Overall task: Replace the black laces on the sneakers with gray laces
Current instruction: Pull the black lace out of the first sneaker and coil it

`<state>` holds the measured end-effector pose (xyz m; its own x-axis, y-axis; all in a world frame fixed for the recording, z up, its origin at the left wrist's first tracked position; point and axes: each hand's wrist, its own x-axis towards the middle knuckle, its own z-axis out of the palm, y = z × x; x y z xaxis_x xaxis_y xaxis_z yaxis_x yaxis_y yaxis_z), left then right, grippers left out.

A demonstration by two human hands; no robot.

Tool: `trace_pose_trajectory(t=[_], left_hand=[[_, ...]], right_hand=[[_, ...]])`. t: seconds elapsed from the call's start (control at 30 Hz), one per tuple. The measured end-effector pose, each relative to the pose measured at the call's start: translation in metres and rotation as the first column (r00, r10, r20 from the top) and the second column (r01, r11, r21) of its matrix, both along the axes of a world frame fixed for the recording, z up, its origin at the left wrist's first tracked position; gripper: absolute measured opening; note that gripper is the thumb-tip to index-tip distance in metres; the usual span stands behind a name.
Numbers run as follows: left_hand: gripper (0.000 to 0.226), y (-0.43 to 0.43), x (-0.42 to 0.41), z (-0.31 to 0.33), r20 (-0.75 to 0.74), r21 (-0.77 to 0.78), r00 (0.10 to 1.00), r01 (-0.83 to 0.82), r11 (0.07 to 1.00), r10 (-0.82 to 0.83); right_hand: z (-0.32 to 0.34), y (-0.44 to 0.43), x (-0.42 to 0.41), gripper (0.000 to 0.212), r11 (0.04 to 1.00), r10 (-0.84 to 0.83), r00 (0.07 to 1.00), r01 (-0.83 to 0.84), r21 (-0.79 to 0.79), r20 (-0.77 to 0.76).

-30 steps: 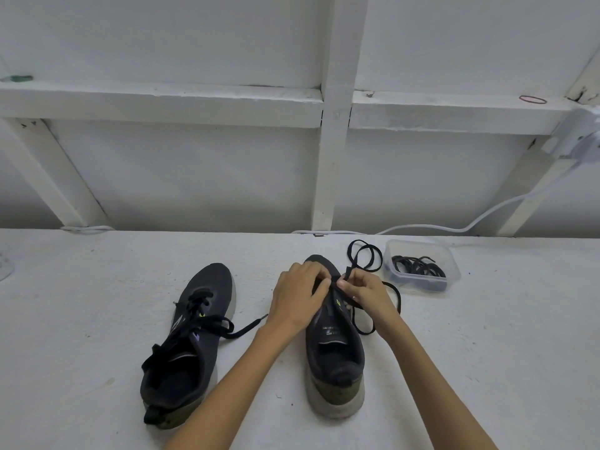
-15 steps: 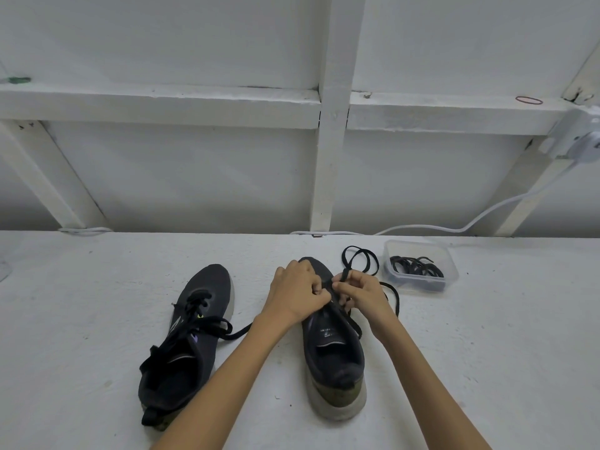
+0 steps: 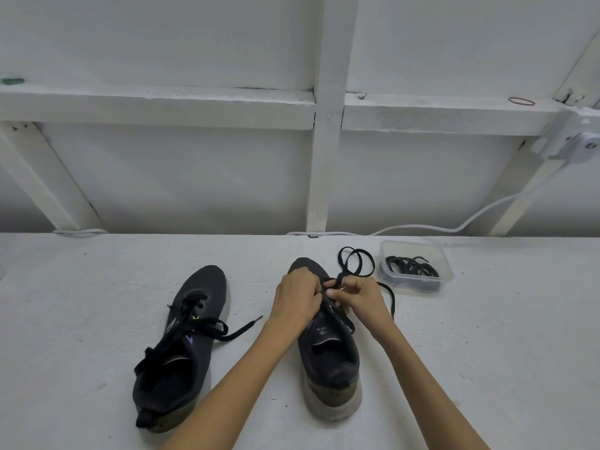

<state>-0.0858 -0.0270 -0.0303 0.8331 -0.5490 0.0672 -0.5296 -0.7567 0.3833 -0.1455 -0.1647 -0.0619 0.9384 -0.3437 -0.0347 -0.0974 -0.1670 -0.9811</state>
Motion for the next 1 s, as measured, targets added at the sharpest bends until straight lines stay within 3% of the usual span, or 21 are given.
trace_pose_trajectory(t=[0.13,0.33,0.53,0.73,0.87,1.0], left_hand=[[0.016,0.001,-0.001,-0.007,-0.018,-0.036,1.000,0.000,0.999,-0.001],[0.020,-0.001,-0.006,-0.016,-0.003,-0.090,1.000,-0.013,0.996,0.013],[0.016,0.001,-0.008,-0.019,-0.027,-0.190,0.999,-0.034,0.981,0.029],[0.015,0.001,-0.008,-0.026,-0.035,-0.265,0.996,-0.093,0.960,0.086],[0.013,0.001,-0.008,-0.031,-0.049,-0.297,0.991,-0.136,0.945,0.127],[0.014,0.000,-0.009,-0.035,-0.073,-0.343,0.987,-0.162,0.925,0.146]], right_hand=[[-0.003,0.001,0.006,0.005,0.992,-0.011,1.000,0.014,-0.129,0.024],[-0.011,0.007,0.014,0.024,0.984,-0.032,0.999,0.037,-0.174,0.031],[-0.018,0.013,0.018,0.021,0.988,-0.117,0.993,0.116,-0.100,0.002],[-0.014,0.009,0.006,0.007,0.997,-0.077,0.996,0.076,0.034,0.044],[-0.011,0.003,0.000,0.013,0.998,-0.028,0.999,0.026,0.065,0.030],[-0.009,0.006,0.005,0.009,0.995,-0.088,0.995,0.086,0.059,0.035]])
